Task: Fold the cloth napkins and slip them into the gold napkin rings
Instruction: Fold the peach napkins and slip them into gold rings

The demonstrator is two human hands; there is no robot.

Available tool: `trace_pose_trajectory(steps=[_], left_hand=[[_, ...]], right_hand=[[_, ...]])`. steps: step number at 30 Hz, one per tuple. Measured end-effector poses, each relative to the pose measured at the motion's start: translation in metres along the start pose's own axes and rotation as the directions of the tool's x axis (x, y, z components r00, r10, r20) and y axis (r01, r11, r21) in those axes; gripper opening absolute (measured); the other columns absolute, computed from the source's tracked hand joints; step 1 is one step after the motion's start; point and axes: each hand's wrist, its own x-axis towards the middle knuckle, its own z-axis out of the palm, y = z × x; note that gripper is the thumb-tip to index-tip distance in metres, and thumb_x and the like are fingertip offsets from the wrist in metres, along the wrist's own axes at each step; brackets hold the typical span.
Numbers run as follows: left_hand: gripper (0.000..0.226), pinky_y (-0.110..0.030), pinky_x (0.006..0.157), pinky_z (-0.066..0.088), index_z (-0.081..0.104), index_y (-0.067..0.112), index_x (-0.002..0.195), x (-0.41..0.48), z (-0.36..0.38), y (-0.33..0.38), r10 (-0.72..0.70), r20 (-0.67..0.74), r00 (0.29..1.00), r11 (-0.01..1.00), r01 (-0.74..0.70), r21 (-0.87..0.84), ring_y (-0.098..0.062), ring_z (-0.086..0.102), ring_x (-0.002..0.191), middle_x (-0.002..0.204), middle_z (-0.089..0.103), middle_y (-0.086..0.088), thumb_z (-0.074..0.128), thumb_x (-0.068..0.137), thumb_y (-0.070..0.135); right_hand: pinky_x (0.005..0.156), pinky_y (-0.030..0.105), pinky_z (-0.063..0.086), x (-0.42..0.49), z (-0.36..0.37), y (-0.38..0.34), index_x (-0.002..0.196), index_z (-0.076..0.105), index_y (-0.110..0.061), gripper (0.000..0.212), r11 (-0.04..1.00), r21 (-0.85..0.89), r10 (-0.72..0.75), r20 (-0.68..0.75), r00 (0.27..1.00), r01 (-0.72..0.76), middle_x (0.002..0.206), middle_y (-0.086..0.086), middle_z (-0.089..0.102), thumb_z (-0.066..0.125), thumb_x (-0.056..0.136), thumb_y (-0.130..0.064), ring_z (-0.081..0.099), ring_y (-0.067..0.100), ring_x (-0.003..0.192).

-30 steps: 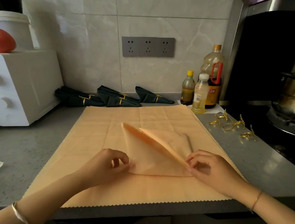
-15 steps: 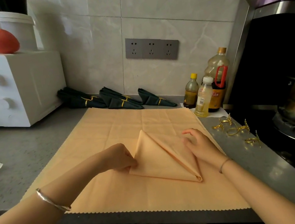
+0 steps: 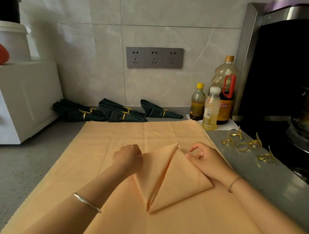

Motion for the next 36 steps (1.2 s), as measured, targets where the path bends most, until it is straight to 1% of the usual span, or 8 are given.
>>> trace_pose_trajectory(steps=[3,5,10,20,24,27,31,36], left_hand=[[0.062,-0.036,0.102,0.040,0.021,0.018,0.148,-0.015,0.007,0.009,0.039,-0.063,0.997,0.997,-0.035,0.063,-0.025,0.041,0.129,0.147,0.037,-0.007,0.048,0.096,0.038],[0.067,-0.038,0.115,0.023,0.006,0.022,0.153,-0.036,0.011,0.018,0.121,-0.022,0.992,0.992,-0.121,0.020,-0.025,0.021,0.143,0.159,0.014,-0.003,0.037,0.098,0.047],[0.076,-0.036,0.118,-0.003,-0.013,0.014,0.151,-0.081,0.029,0.027,0.173,0.165,0.971,0.984,-0.176,0.002,-0.022,-0.014,0.146,0.159,-0.016,-0.005,0.018,0.097,0.058],[0.060,-0.039,0.118,-0.008,-0.010,0.008,0.151,-0.080,0.053,0.037,0.184,0.112,0.977,0.976,-0.195,0.100,-0.025,-0.014,0.146,0.159,-0.013,-0.009,0.013,0.104,0.037],[0.058,-0.039,0.118,-0.009,-0.009,0.007,0.151,-0.078,0.052,0.037,0.174,0.112,0.978,0.975,-0.187,0.117,-0.026,-0.014,0.146,0.159,-0.012,-0.010,0.011,0.104,0.034],[0.058,-0.040,0.119,-0.009,-0.008,0.007,0.151,-0.080,0.053,0.037,0.165,0.103,0.981,0.976,-0.177,0.128,-0.026,-0.014,0.146,0.159,-0.011,-0.010,0.011,0.104,0.033],[0.058,-0.040,0.118,-0.010,-0.008,0.006,0.151,-0.079,0.055,0.039,0.153,0.082,0.985,0.978,-0.163,0.129,-0.026,-0.013,0.146,0.159,-0.010,-0.011,0.012,0.104,0.033],[0.056,-0.039,0.117,-0.009,-0.002,0.014,0.153,-0.079,0.057,0.037,0.150,0.046,0.988,0.982,-0.155,0.112,-0.028,-0.012,0.146,0.160,-0.008,-0.010,0.014,0.104,0.035]], right_hand=[[0.068,0.034,0.045,0.001,0.009,0.000,0.099,0.048,-0.032,0.024,0.995,0.098,0.015,-0.022,1.000,-0.013,0.075,0.003,0.061,0.067,0.084,-0.032,0.057,0.017,0.070],[0.068,0.029,0.043,0.000,0.014,0.001,0.105,0.049,-0.024,0.027,0.983,0.181,0.021,-0.012,1.000,-0.018,0.076,0.003,0.058,0.067,0.085,-0.022,0.054,0.015,0.069],[0.064,0.021,0.039,-0.003,0.013,0.004,0.102,0.048,-0.016,0.025,0.952,0.305,0.018,-0.122,0.992,0.020,0.070,0.000,0.051,0.061,0.085,-0.001,0.046,0.010,0.063],[0.070,0.038,0.044,-0.005,0.022,0.006,0.090,0.046,-0.030,0.022,0.993,0.116,-0.009,-0.171,0.985,0.029,0.074,-0.006,0.049,0.058,0.088,-0.012,0.046,0.011,0.065],[0.080,0.028,0.044,-0.010,0.017,0.000,0.108,0.055,-0.024,0.017,0.982,-0.099,-0.179,-0.221,0.959,0.160,0.102,-0.011,0.055,0.054,0.091,-0.020,0.051,0.007,0.084],[0.104,0.027,0.031,-0.014,0.016,-0.014,0.122,0.060,-0.023,0.032,0.880,-0.270,-0.402,0.015,0.916,0.391,0.128,-0.014,0.052,0.043,0.095,-0.024,0.045,0.003,0.117],[0.116,0.026,-0.006,-0.010,0.025,-0.019,0.146,0.030,-0.029,0.043,0.821,-0.392,-0.227,0.443,0.867,0.415,0.153,-0.019,0.020,0.025,0.103,-0.034,0.010,-0.007,0.140],[0.115,0.026,-0.011,0.007,0.025,-0.014,0.151,0.006,-0.027,0.051,0.805,-0.486,-0.071,0.490,0.869,0.340,0.158,-0.014,-0.001,0.015,0.103,-0.040,-0.006,-0.003,0.142]])
